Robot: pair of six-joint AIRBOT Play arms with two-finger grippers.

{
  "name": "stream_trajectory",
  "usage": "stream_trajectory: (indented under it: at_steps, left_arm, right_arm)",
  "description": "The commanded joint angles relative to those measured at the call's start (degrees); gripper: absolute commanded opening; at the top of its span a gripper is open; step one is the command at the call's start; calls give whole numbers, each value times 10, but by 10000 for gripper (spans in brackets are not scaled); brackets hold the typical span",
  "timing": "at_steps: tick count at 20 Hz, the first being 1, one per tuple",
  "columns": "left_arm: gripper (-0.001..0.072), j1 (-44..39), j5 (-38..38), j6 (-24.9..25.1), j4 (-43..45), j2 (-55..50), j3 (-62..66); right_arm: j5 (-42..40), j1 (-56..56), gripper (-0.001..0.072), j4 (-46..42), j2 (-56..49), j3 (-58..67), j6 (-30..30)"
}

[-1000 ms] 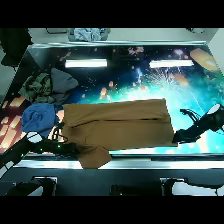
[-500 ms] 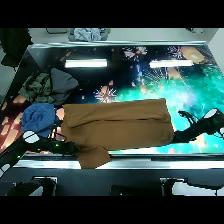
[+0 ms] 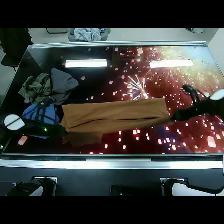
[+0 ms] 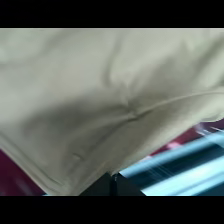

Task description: Fold the shirts.

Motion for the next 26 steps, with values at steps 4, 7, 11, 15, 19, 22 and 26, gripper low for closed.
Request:
stream_trajectory:
  at_steps: [4, 7, 11, 15, 19, 22, 26]
  left_arm:
    - [22, 18, 97, -7, 100, -144, 147]
    - [22, 17, 87, 32, 96, -285, 251]
    - [24, 37, 22, 31, 96, -429, 376]
    - [145, 43, -34, 31, 92, -474, 391]
    - [476, 43, -57, 31, 85, -451, 422]
    - [488, 42, -48, 31, 38, -405, 430]
    - [531, 31, -43, 32, -79, -358, 430]
  right_arm:
    - [-81, 87, 37, -64, -129, 196, 75]
    - [-97, 114, 38, -67, -191, 223, 79]
    - [-106, 118, 40, -69, -233, 223, 105]
    - [-79, 116, 93, -57, -235, 223, 100]
    - [-18, 75, 692, -24, -201, 236, 40]
    - [19, -5, 694, 29, -205, 234, 51]
    - [92, -40, 696, 126, -265, 224, 66]
